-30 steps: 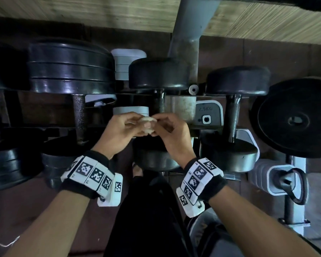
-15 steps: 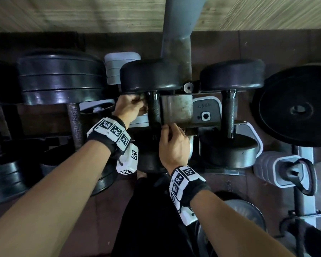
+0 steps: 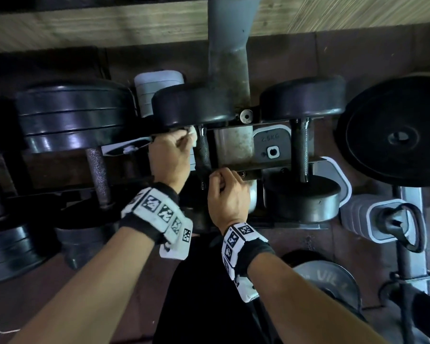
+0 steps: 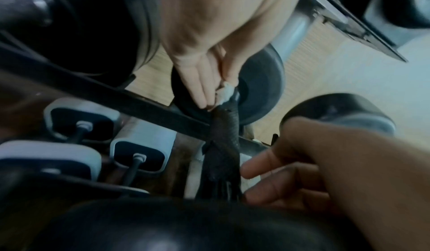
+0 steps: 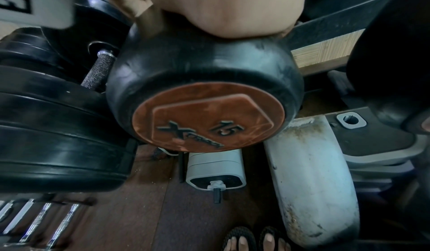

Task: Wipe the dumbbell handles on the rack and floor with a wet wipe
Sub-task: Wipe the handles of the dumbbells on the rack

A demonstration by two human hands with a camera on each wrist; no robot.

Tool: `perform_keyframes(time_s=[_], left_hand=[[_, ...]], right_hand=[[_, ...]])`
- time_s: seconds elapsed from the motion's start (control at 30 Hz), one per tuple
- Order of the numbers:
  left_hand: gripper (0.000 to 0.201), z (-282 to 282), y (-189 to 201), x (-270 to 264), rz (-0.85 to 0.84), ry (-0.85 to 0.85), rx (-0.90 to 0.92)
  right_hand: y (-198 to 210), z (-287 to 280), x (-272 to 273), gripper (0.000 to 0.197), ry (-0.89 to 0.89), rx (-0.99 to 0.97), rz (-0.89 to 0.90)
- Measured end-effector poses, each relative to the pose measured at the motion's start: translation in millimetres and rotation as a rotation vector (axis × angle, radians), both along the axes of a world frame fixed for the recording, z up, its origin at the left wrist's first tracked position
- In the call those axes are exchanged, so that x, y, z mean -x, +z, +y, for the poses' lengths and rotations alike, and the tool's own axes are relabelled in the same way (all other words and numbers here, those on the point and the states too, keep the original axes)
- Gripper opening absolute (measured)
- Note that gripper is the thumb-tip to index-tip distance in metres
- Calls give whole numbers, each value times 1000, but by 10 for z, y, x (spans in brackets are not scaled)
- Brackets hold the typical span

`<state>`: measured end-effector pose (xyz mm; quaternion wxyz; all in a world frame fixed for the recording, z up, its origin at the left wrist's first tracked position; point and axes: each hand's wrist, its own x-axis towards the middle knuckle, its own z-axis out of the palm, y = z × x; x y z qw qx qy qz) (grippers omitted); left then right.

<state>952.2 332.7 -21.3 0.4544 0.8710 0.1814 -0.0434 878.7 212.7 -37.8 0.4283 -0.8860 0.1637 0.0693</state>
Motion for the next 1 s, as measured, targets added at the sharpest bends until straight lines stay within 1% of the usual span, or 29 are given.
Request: perform_keyframes(time_s=[0.07, 0.13, 0.2, 0.23, 0.27, 0.3, 0.33, 0.37, 0.4, 0.43, 0.47, 0.5, 0.53, 0.57, 0.63, 0.67, 0.7, 0.73, 0.77, 0.8, 0.9, 0.93, 0.97, 1.0], left_hand=[[23, -83, -5, -45, -20, 40, -115], [22, -149, -35, -48, -25, 70, -172], [23, -160, -46, -21, -34, 80, -195], [23, -154, -40, -25, -12, 84, -186], [23, -130, -116, -42, 48, 88, -163], [23, -87, -195, -85, 144, 102, -92], [22, -47, -247, -154, 251, 146, 58], [21, -4, -303, -212, 333, 205, 271], [22, 22, -344, -252, 372, 276, 478], [24, 22, -379, -269, 387, 339, 633], [26, 10, -388, -268, 395, 379, 730], [26, 3, -398, -246, 387, 388, 765], [24, -6, -385, -202, 349, 385, 735], [22, 11, -380, -140, 277, 371, 643], [27, 75, -383, -48, 142, 271, 340], [31, 93, -370, -24, 111, 201, 184], [34, 100, -377, -8, 89, 139, 79], [33, 87, -361, -7, 92, 111, 32], [29, 67, -344, -25, 105, 117, 62], [27, 46, -338, -65, 140, 174, 185], [31, 6, -322, -192, 371, 388, 694], [31, 6, -307, -223, 412, 420, 795], [29, 4, -284, -224, 414, 417, 821], [26, 7, -272, -206, 382, 404, 786]], right_hand=[[12, 8, 3, 34, 10, 13, 11], [4, 12, 2, 35, 11, 19, 16], [-4, 11, 5, 35, 8, 12, 12], [-5, 11, 7, 36, 8, 10, 12], [-8, 11, 8, 37, 10, 11, 13], [-11, 13, 10, 38, 12, 13, 16], [-11, 15, 15, 39, 16, 12, 15], [-11, 14, 22, 39, 20, 10, 9], [-10, 9, 23, 39, 23, 10, -1], [-12, 5, 18, 39, 24, 9, -5], [-13, 0, 16, 39, 22, 5, -7], [-15, -8, 14, 39, 19, 0, -9], [-19, -16, 15, 38, 15, -6, -12], [-25, -22, 18, 37, 12, -13, -15], [-33, -26, 17, 36, 7, -20, -15], [-30, -22, 16, 36, 6, -20, -12], [-23, -13, 16, 36, 6, -19, -8], [-15, -2, 16, 36, 9, -17, -5], [-7, 5, 15, 36, 11, -13, -4], [0, 4, 17, 36, 14, -9, -6], [1, -15, 14, 35, 21, -7, -22], [-5, -17, 13, 34, 22, -11, -21], [-10, -22, 16, 34, 22, -16, -16], [-13, -30, 16, 34, 22, -19, -15]])
